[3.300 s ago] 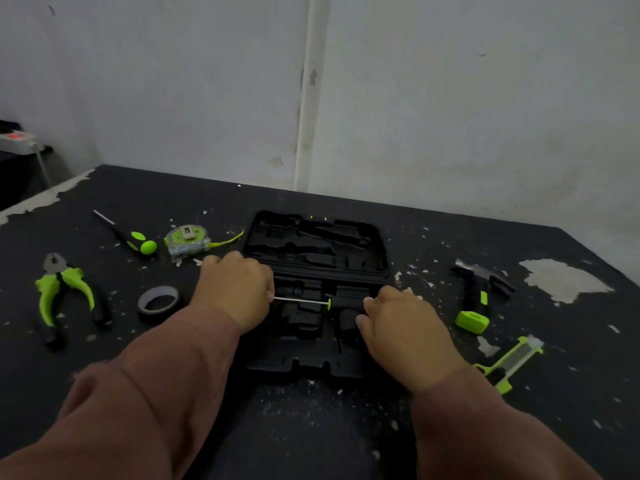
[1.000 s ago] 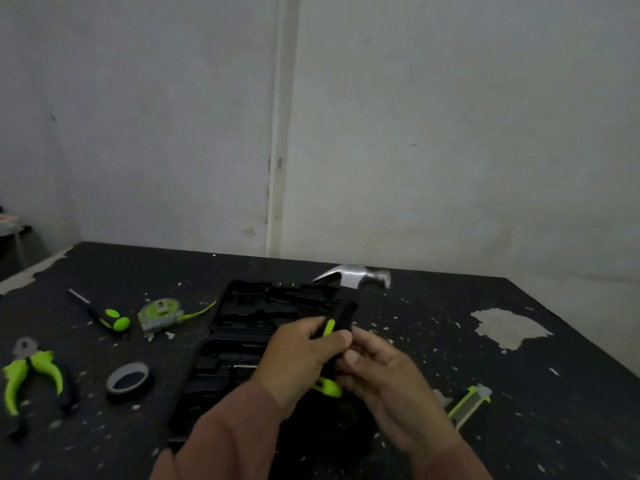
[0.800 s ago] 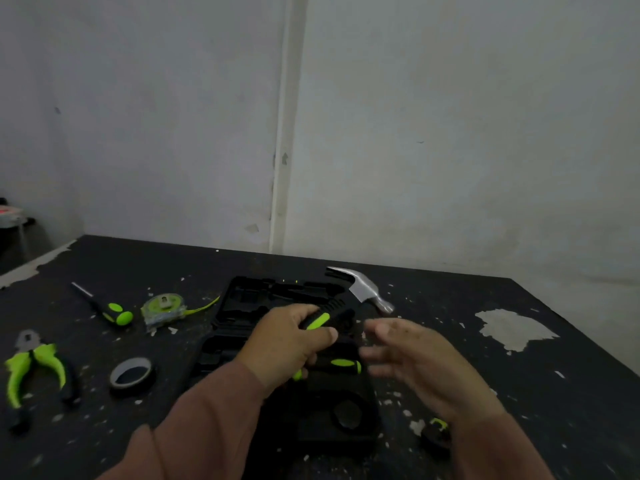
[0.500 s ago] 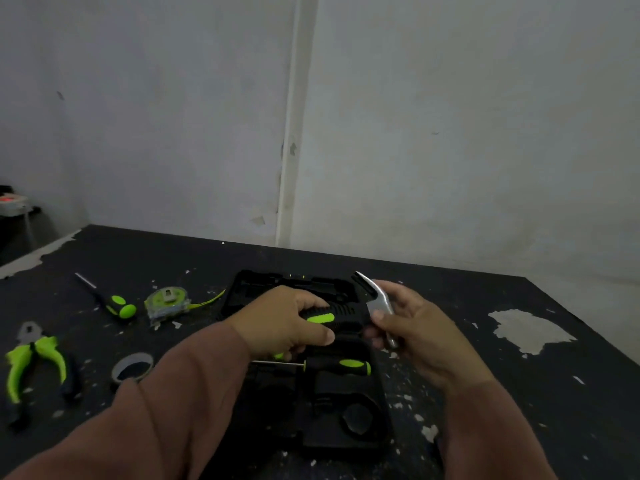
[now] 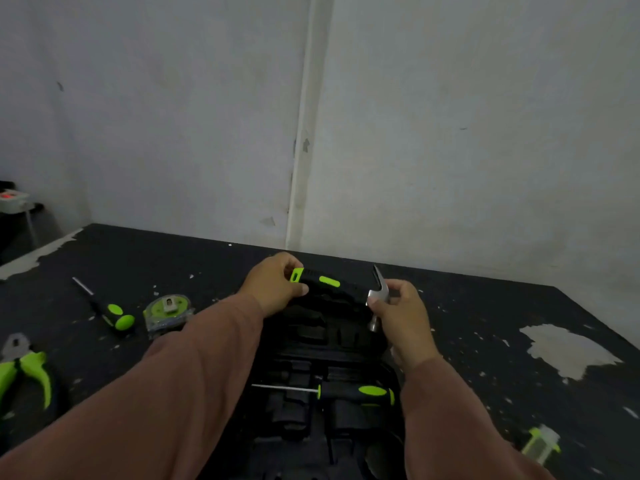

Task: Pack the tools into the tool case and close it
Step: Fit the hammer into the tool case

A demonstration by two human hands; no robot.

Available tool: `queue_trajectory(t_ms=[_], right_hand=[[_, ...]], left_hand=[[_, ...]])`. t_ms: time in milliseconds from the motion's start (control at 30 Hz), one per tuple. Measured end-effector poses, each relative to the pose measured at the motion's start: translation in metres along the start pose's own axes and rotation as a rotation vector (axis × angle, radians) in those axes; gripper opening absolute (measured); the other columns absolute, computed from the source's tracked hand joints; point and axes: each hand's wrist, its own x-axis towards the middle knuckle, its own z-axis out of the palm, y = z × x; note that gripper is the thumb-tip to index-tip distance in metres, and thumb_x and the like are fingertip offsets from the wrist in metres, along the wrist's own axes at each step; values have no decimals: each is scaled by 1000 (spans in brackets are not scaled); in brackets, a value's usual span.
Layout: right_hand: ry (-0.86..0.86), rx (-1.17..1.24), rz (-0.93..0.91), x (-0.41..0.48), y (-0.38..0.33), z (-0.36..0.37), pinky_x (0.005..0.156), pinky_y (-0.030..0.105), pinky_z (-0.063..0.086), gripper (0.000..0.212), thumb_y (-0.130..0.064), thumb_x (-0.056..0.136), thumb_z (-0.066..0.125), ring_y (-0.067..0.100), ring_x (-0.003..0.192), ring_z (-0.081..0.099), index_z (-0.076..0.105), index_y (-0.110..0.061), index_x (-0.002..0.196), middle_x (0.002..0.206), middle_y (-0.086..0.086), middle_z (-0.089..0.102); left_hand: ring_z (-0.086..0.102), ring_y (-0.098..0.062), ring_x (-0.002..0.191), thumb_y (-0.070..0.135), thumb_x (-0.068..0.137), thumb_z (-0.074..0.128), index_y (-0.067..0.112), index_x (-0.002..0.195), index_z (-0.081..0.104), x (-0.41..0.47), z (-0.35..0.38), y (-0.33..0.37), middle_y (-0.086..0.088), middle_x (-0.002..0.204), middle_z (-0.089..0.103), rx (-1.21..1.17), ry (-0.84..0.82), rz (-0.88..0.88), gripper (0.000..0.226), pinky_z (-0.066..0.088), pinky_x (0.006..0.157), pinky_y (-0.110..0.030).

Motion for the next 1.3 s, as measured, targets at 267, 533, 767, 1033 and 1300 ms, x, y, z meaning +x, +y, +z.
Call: queue_trajectory(t_ms=[267, 533, 767, 1033, 1300], right_hand=[[-24, -257, -101, 6, 23, 5, 59, 22, 41, 23, -17, 81, 65, 8, 76, 59, 51, -32, 91, 81, -7, 63], [-58, -465, -222, 17, 30, 8, 51, 9, 39, 19, -13, 85, 59, 11, 76, 53, 48, -26, 94, 96, 1, 61], [-14, -749, -230, 23, 34, 8, 77, 32, 33, 23, -22, 86, 57, 22, 95, 39, 55, -18, 109, 109, 2, 61], [-34, -914, -223, 24, 38, 10, 89, 34, 37, 32, -29, 89, 53, 28, 107, 45, 54, -18, 118, 120, 4, 55], [-9, -1142, -355, 12, 23, 6, 83, 34, 36, 29, -24, 92, 42, 24, 102, 45, 67, -32, 104, 111, -3, 58]], left_hand=[[60, -19, 93, 14, 71, 76, 20, 100, 64, 12, 18, -21, -3, 104, 66, 164, 35, -17, 32, 40, 80, -21], [62, -22, 99, 16, 78, 70, 20, 107, 65, 18, 24, -30, -4, 105, 67, 243, 11, -12, 29, 43, 83, -26], [56, -28, 109, 15, 87, 60, 14, 120, 61, 21, 31, -31, -11, 117, 59, 354, -17, 27, 33, 43, 94, -31], [55, -29, 113, 15, 88, 57, 15, 123, 60, 23, 35, -32, -11, 120, 59, 414, -27, 1, 35, 44, 98, -38], [49, -27, 108, 21, 94, 45, 22, 118, 63, 17, 31, -33, -5, 117, 57, 605, 64, 123, 30, 44, 90, -37]])
